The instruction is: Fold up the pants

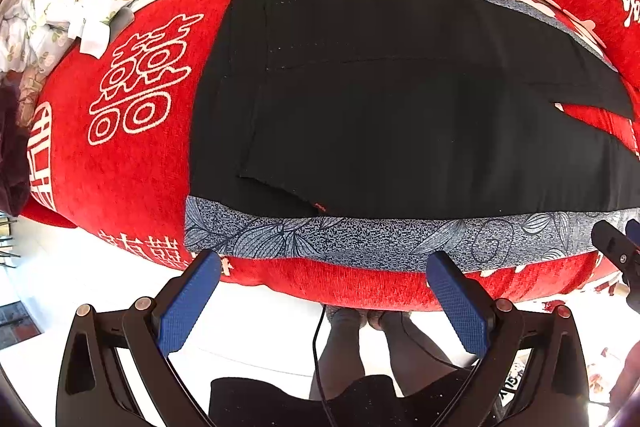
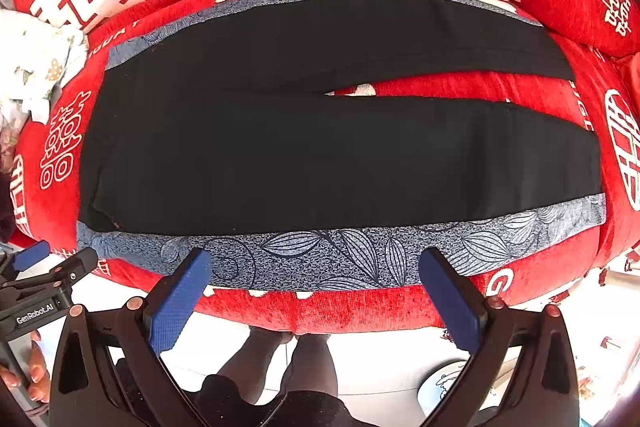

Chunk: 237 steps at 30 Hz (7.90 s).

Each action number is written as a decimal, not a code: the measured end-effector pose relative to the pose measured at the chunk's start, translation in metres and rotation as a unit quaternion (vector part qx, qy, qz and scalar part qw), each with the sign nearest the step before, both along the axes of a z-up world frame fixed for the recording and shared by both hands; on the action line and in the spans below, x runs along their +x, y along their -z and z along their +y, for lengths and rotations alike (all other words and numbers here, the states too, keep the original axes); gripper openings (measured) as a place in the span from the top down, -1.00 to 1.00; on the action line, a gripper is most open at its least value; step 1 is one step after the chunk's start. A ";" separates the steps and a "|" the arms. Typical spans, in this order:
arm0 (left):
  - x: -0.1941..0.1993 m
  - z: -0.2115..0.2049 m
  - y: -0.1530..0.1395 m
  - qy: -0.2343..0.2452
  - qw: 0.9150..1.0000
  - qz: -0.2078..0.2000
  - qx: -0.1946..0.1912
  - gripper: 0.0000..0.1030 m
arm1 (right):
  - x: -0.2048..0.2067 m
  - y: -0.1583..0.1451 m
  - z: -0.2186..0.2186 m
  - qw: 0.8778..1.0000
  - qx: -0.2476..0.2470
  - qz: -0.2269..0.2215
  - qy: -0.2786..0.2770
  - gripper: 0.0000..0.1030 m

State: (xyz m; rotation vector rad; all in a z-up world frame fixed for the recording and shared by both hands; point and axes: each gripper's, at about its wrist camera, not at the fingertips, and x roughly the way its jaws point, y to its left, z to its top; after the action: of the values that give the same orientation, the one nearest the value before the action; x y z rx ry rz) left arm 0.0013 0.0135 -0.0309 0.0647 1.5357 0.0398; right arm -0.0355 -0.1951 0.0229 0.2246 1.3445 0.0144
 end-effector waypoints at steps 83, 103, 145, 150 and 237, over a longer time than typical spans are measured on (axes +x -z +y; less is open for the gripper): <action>0.020 0.110 0.079 -0.133 0.940 -0.005 -0.315 0.56 | -0.054 0.115 -0.056 0.841 0.487 -0.059 0.226 0.87; 0.229 0.104 0.064 -0.170 0.959 -0.146 -0.174 -0.22 | 0.258 0.067 -0.046 0.963 0.257 -0.060 -0.043 0.60; 0.058 -0.333 0.055 0.158 0.952 0.059 -0.258 -0.47 | -0.099 0.167 -0.293 0.866 0.459 0.038 0.195 -0.37; 0.057 -0.342 0.057 0.152 0.950 0.064 -0.263 0.11 | -0.103 0.176 -0.292 0.845 0.485 0.060 0.218 0.67; 0.145 -0.143 0.036 -0.022 0.998 -0.049 0.042 -0.50 | 0.097 0.060 -0.245 0.935 0.351 0.004 0.052 -0.02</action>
State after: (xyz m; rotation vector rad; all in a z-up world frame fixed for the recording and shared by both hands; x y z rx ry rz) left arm 0.1466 -0.1298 -0.0669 0.0945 1.4372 0.1398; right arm 0.0611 -0.4405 -0.0370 0.8994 1.2912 0.4099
